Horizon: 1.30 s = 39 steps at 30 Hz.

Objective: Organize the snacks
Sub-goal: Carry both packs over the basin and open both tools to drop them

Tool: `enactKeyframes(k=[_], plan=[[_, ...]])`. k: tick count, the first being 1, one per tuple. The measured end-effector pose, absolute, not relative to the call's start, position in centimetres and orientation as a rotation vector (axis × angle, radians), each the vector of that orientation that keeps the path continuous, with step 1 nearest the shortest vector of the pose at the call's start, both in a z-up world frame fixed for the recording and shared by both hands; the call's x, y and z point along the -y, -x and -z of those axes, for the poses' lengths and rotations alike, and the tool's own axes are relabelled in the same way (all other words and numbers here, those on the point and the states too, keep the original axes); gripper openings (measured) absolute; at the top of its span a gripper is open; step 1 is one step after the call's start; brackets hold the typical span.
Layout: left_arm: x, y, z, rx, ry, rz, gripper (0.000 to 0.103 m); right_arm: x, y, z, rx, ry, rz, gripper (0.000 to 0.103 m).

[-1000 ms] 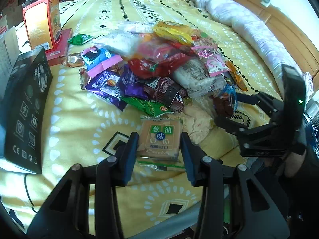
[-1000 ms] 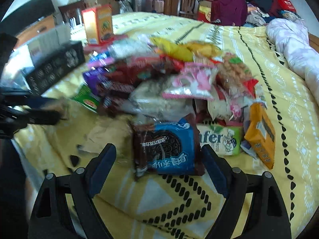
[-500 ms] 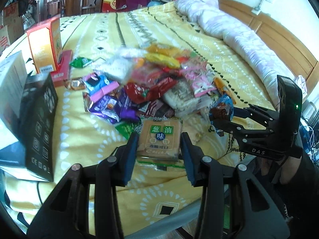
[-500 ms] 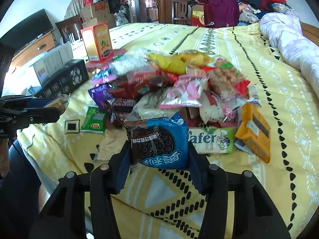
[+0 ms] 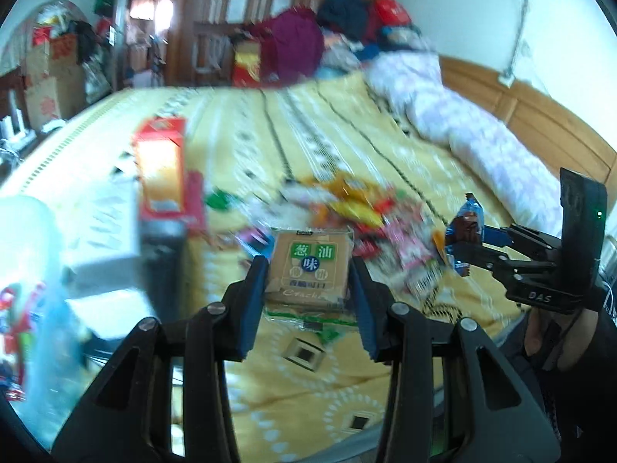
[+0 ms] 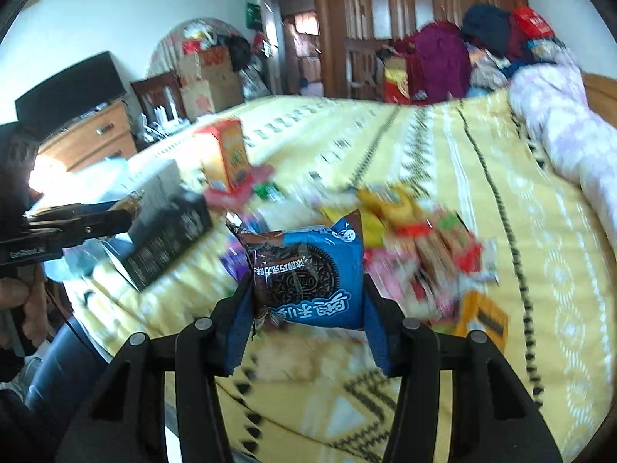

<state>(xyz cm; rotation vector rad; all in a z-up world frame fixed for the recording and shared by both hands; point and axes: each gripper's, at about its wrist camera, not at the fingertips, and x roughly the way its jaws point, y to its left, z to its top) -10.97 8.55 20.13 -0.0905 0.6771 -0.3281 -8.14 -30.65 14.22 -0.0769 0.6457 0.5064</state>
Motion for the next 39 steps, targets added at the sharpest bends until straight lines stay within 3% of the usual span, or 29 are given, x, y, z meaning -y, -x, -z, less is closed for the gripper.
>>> enactKeyframes(k=[15, 25, 39], plan=[[-27.7, 16.1, -23.2, -0.572, 0.259, -0.11, 0.043, 9.0, 7.9, -24.6, -0.526, 0.118, -0.968, 0.055], [-34.2, 17.1, -20.5, -0.652, 0.335, -0.279, 0.043, -5.3, 9.4, -22.9, -0.641, 0.183, -1.168, 0.055], [-35.8, 18.0, -20.4, -0.653, 0.35, -0.258, 0.043, -8.8, 9.6, -20.8, -0.683, 0.223, -1.186, 0.055]])
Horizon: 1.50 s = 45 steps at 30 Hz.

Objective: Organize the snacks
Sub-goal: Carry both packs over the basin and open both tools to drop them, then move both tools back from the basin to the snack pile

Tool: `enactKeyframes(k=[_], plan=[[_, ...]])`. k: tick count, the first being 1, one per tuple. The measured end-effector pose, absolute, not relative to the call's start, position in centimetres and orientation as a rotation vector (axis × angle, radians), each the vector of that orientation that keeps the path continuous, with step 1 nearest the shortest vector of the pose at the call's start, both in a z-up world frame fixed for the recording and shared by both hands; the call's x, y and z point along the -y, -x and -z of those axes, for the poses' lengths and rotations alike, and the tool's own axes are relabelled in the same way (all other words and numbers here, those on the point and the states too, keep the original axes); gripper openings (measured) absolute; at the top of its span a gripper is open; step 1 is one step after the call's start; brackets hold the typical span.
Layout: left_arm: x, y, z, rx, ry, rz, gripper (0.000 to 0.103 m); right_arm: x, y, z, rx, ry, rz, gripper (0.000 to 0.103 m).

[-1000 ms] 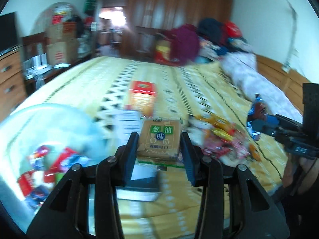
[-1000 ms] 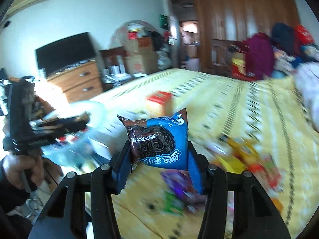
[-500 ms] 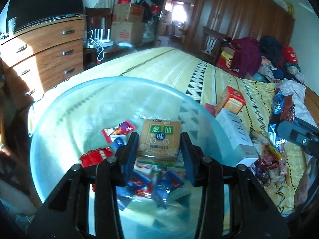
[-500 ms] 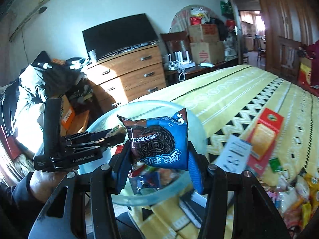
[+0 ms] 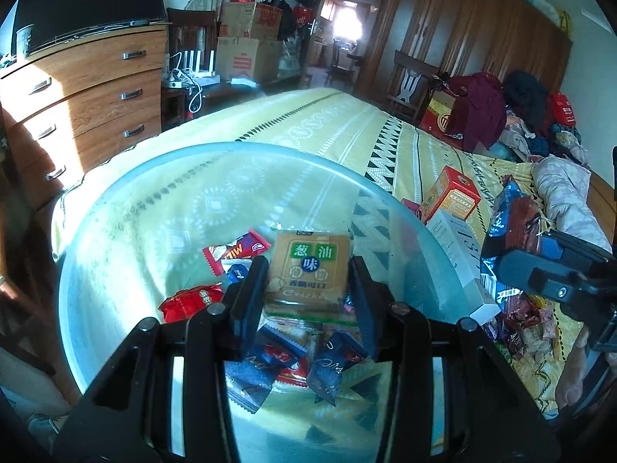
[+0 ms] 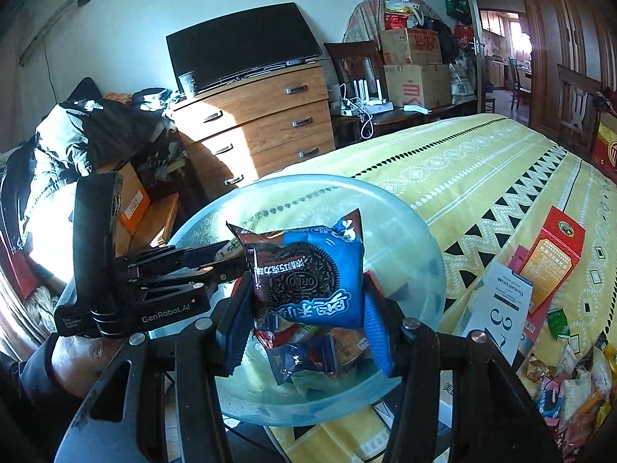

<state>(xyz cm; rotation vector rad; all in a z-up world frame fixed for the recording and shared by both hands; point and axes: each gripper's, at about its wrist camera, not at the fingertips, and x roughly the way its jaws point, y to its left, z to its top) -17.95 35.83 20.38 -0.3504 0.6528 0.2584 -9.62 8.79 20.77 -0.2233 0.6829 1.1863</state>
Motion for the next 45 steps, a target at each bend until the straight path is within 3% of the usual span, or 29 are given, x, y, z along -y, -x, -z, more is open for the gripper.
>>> enactKeyframes(k=[31, 34, 38, 45], plan=[[-36.4, 17.3, -19.6, -0.681, 0.348, -0.282, 0.044, -8.9, 8.9, -19.6, -0.721, 0.21, -1.195, 0.059], [-36.3, 17.2, -19.6, -0.689, 0.344, -0.285, 0.049, -8.9, 8.8, -19.3, -0.732, 0.193, -1.193, 0.062], [-36.1, 17.1, -19.8, -0.69, 0.334, -0.297, 0.069, -8.7, 8.8, -19.2, -0.731, 0.179, -1.193, 0.067], [-36.0, 17.2, -19.9, -0.697, 0.326, -0.316, 0.075, -7.4, 9.4, -19.6, -0.72, 0.157, -1.197, 0.074]])
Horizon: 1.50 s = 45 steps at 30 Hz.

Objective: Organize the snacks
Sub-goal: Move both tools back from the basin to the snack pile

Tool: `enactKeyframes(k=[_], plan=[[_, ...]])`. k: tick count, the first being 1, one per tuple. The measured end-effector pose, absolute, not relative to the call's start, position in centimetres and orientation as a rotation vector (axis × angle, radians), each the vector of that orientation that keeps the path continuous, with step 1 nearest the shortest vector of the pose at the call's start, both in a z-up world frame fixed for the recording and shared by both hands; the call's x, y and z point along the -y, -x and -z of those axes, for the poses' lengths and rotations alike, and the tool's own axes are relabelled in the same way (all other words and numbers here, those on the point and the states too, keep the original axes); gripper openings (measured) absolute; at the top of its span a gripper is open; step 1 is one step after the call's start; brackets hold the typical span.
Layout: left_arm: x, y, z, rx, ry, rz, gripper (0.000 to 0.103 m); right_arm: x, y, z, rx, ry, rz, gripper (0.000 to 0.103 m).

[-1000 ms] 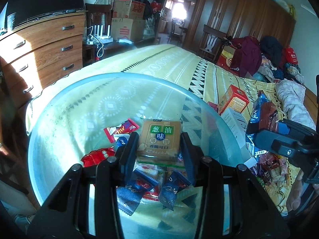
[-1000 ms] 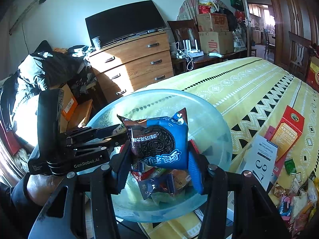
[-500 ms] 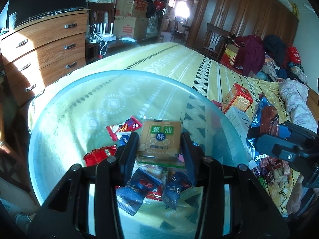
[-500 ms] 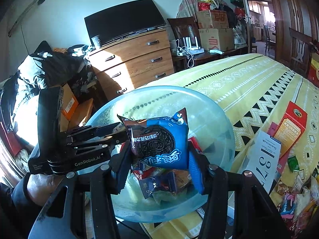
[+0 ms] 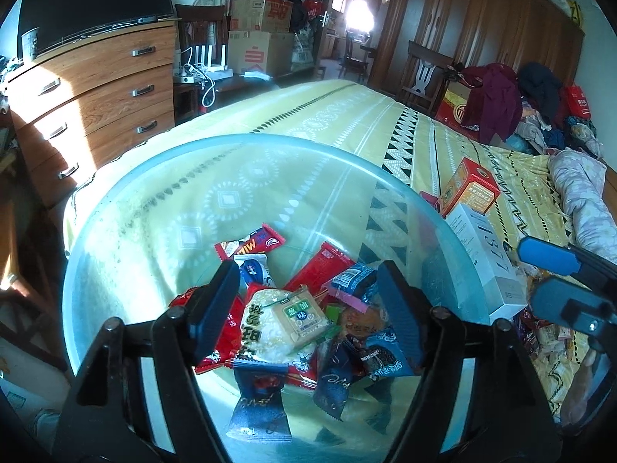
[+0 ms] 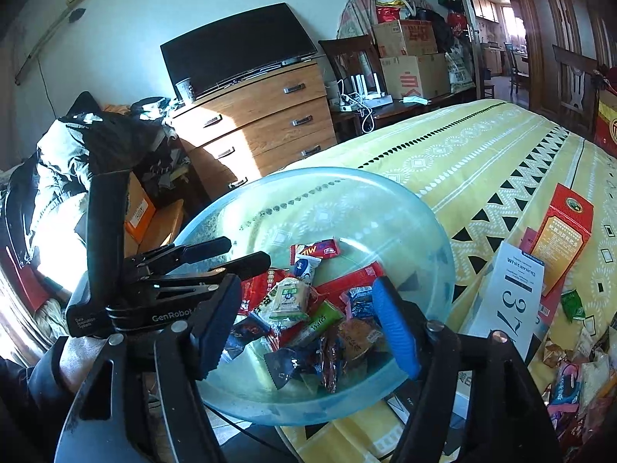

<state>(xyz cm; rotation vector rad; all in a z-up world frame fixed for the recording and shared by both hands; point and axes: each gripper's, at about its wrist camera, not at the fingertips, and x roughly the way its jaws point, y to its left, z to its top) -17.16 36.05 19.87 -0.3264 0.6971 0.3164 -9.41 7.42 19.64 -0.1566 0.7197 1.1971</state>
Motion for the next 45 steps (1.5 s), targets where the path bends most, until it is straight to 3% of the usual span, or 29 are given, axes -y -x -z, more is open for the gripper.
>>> enactKeyframes(k=[5, 9, 10, 12, 14, 18, 22, 25, 27, 29, 38, 45], plan=[[-35.2, 17.4, -21.0, -0.667, 0.317, -0.298, 0.076, -4.0, 10.7, -20.7, -0.663, 0.113, -1.186, 0.075], [-32.9, 18.1, -23.1, -0.586, 0.279, -0.231, 0.079, 2.4, 13.2, -23.0, -0.495, 0.112, -1.094, 0.077], [-32.0, 18.1, -23.6, -0.563, 0.269, -0.204, 0.083, 4.8, 13.9, -23.6, -0.44, 0.107, -1.037, 0.079], [-29.8, 17.8, -24.8, -0.521, 0.249, -0.125, 0.087, 9.5, 14.8, -24.4, -0.364, 0.068, -0.914, 0.096], [-26.4, 17.2, -25.9, -0.492, 0.214, -0.017, 0.089, 14.2, 15.0, -24.4, -0.33, 0.019, -0.798, 0.103], [-18.7, 15.5, -26.4, -0.501, 0.166, 0.256, 0.095, 22.6, 13.4, -20.7, -0.487, -0.037, -0.578, 0.103], [-11.4, 12.9, -22.2, -0.676, 0.147, 0.471, 0.096, 29.5, 12.4, -14.8, -0.719, -0.192, -0.445, 0.103], [-8.2, 10.7, -17.6, -0.824, 0.167, 0.529, 0.093, 33.3, 12.8, -10.6, -0.868, -0.302, -0.401, 0.101], [-7.2, 8.9, -14.1, -0.932, 0.23, 0.531, 0.084, 34.6, 13.0, -8.6, -0.918, -0.319, -0.393, 0.098], [-6.3, 7.2, -10.7, -1.039, 0.257, 0.498, 0.068, 35.0, 13.3, -7.5, -0.938, -0.326, -0.394, 0.098], [0.0, 3.6, -6.0, -1.124, 0.107, 0.407, 0.067, 37.3, 12.5, -4.7, -0.958, -0.369, -0.422, 0.098], [-1.9, 3.9, -4.7, -1.11, 0.069, 0.31, 0.068, 38.5, 12.7, -3.1, -0.98, -0.396, -0.416, 0.098]])
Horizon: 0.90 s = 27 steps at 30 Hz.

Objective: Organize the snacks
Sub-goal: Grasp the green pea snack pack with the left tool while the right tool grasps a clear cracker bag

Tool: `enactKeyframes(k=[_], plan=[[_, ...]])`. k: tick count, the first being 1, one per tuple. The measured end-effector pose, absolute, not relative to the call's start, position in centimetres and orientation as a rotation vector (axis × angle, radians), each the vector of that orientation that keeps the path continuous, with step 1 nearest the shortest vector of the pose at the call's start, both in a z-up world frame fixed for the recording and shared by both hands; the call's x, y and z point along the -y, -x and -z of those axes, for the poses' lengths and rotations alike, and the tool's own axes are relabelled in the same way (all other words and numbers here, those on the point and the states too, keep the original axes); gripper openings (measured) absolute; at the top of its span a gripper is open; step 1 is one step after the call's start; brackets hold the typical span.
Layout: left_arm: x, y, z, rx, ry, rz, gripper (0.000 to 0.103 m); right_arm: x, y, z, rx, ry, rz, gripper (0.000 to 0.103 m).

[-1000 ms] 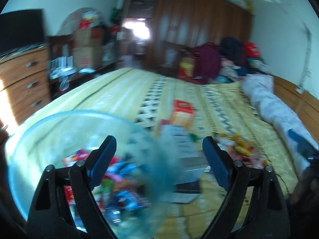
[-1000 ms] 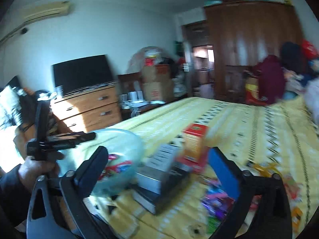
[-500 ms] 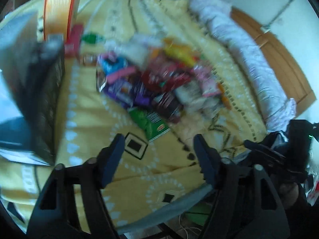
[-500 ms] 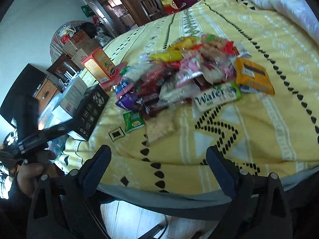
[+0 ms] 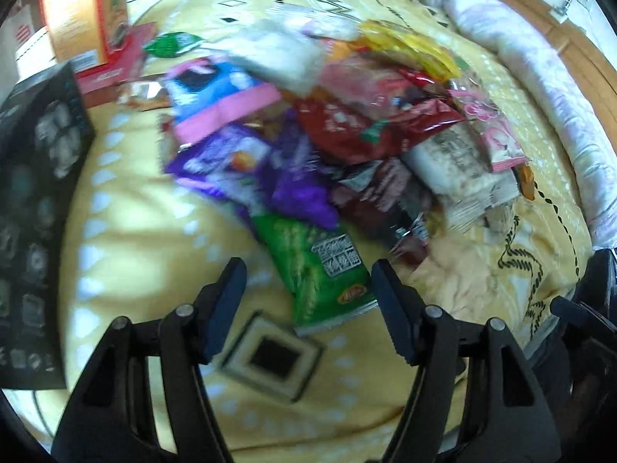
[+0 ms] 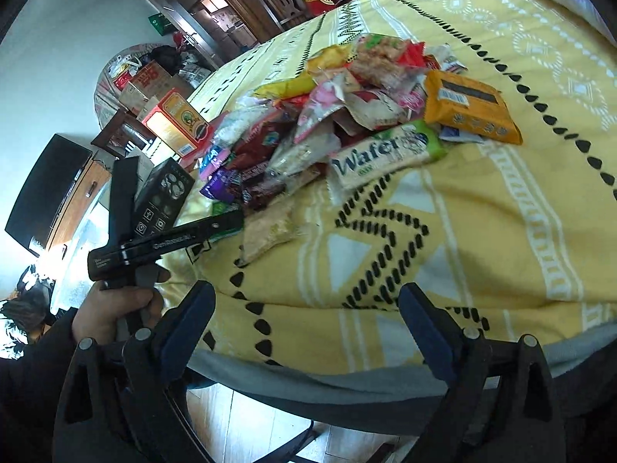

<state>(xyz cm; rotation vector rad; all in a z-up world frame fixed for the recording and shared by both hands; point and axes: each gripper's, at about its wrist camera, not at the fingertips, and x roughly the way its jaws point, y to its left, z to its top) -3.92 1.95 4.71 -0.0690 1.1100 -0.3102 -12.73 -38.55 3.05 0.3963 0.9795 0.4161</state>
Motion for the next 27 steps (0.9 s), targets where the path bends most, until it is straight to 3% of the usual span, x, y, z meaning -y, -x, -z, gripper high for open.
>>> enactKeyframes(k=[7, 13, 15, 16, 17, 18, 27], plan=[[-4.6, 5.4, -6.0, -1.079, 0.055, 0.289, 0.068, 37.9, 12.2, -1.6, -1.004, -0.403, -0.437, 0.098], [-2.9, 4.3, -5.4, -1.052, 0.012, 0.335, 0.078, 35.2, 11.2, -2.4, -0.987, -0.327, -0.494, 0.098], [-2.6, 3.7, -4.9, -1.064, 0.009, 0.342, 0.076, 34.2, 10.4, -2.5, -0.983, -0.292, -0.511, 0.098], [-2.4, 3.4, -4.5, -1.069, 0.007, 0.341, 0.07, 33.6, 9.9, -2.5, -0.982, -0.269, -0.517, 0.098], [-2.2, 3.6, -4.5, -1.068, 0.002, 0.338, 0.056, 33.1, 9.3, -2.4, -0.982, -0.249, -0.521, 0.098], [-2.2, 3.6, -4.5, -1.068, -0.007, 0.333, 0.049, 32.6, 8.7, -2.4, -0.985, -0.233, -0.528, 0.098], [-4.1, 5.2, -5.9, -1.039, 0.024, 0.348, 0.049, 27.5, 4.8, -0.3, -1.024, -0.022, -0.521, 0.097]])
